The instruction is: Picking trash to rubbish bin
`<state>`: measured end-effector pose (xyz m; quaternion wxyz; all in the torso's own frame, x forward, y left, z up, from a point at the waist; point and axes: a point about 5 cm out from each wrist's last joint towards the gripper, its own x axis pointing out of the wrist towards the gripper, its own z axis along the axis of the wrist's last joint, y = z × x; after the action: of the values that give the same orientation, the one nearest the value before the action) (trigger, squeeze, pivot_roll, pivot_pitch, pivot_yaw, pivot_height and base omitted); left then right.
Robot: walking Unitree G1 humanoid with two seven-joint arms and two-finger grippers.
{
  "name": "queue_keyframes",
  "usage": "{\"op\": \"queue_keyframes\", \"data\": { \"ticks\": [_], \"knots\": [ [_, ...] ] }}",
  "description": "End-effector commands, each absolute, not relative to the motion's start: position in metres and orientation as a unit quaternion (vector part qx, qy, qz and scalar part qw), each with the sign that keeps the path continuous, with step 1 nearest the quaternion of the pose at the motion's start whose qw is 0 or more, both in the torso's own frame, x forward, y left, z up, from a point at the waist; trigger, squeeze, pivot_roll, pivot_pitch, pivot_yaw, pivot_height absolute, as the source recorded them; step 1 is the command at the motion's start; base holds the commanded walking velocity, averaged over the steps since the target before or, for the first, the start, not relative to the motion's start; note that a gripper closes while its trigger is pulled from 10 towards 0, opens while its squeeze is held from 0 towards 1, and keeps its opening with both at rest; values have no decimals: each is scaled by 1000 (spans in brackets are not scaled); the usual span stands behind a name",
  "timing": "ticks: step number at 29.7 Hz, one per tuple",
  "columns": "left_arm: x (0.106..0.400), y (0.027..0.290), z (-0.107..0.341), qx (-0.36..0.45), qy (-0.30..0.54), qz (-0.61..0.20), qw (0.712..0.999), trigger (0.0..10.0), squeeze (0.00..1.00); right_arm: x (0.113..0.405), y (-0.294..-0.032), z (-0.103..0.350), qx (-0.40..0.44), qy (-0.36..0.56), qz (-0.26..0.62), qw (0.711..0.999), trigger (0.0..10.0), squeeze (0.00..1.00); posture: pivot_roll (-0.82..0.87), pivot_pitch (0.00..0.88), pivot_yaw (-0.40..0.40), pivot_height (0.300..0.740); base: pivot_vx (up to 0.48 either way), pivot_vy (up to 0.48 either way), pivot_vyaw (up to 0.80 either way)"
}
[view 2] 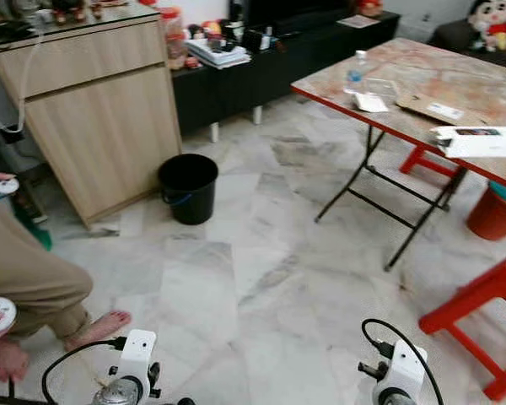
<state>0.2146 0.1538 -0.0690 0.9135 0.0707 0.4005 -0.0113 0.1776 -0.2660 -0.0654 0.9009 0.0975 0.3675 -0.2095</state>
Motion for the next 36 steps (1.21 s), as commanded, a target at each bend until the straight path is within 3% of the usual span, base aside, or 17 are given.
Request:
{"op": "queue_keyframes", "data": {
  "ticks": [1,9,36],
  "knots": [
    [212,154,-70,79,405,-12,911,10000,0,179,-269,-64,94,364,-212,902,10000,0,-122,51,-52,740,311,0,0],
    [209,155,-73,82,412,-11,907,10000,0,177,-270,-65,90,370,-213,900,10000,0,-122,37,-54,740,39,0,0],
    [205,152,-75,89,420,-17,903,10000,0,178,-273,-63,77,373,-209,901,10000,0,-127,0,-59,740,291,0,15]
  ]
}}
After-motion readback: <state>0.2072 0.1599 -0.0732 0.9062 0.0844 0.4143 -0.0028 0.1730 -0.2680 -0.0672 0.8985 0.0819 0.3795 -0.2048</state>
